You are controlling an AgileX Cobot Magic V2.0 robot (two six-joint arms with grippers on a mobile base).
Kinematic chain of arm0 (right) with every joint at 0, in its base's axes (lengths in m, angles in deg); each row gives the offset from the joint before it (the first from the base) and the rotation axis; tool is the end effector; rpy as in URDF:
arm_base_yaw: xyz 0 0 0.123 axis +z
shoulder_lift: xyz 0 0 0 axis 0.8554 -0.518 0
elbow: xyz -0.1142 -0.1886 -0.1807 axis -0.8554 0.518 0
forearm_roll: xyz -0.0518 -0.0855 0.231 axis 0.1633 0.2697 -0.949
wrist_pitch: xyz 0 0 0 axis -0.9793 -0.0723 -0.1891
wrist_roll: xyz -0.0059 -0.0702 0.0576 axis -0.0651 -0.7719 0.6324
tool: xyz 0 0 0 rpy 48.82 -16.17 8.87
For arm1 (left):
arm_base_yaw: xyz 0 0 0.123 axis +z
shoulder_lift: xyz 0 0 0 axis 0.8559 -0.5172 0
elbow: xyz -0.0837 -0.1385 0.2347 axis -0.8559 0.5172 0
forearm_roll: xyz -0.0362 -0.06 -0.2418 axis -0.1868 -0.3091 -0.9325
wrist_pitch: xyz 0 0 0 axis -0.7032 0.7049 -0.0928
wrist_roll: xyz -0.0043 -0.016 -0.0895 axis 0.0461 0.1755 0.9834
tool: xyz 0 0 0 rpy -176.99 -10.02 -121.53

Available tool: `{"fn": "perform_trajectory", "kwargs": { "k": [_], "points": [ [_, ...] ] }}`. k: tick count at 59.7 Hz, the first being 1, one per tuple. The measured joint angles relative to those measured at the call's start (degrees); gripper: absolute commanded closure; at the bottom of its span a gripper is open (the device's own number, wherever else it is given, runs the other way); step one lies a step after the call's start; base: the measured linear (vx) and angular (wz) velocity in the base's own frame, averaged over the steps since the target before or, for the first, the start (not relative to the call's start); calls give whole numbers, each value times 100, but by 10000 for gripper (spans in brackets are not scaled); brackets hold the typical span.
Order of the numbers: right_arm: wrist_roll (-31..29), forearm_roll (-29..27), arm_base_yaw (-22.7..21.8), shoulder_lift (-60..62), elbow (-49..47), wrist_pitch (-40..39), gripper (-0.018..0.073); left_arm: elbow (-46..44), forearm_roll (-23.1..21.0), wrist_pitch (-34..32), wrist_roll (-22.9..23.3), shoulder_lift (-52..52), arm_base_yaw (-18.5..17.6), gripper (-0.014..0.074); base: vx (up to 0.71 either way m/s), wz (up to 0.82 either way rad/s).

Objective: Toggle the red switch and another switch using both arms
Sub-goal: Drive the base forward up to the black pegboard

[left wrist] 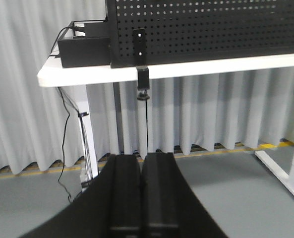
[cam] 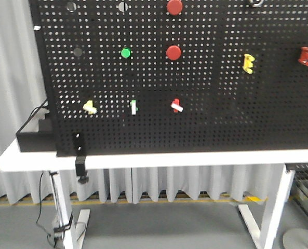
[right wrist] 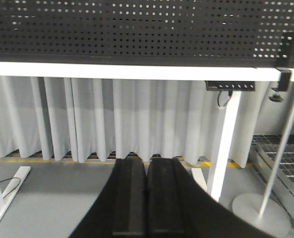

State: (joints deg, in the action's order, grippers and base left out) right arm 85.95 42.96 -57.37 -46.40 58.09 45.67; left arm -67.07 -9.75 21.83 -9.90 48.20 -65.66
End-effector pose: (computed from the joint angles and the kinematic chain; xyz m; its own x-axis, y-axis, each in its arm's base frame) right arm 0.0561 -0.0004 0.1864 -0.1162 -0.0573 -0.9916 -0.0118 0.9983 -0.0563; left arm 0.0560 -0.0052 0.1888 -0.1056 0.0255 -0.9941 0.1040 0.9945 0.0145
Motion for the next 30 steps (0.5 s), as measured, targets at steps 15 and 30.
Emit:
{"fn": "perform_trajectory", "kwargs": {
  "k": [15, 30],
  "points": [
    [0, 0, 0, 0, 0, 0, 566, 0, 0, 0, 0, 0, 0, 594, 45, 0],
    [0, 0, 0, 0, 0, 0, 566, 0, 0, 0, 0, 0, 0, 594, 39, 3]
  ]
}}
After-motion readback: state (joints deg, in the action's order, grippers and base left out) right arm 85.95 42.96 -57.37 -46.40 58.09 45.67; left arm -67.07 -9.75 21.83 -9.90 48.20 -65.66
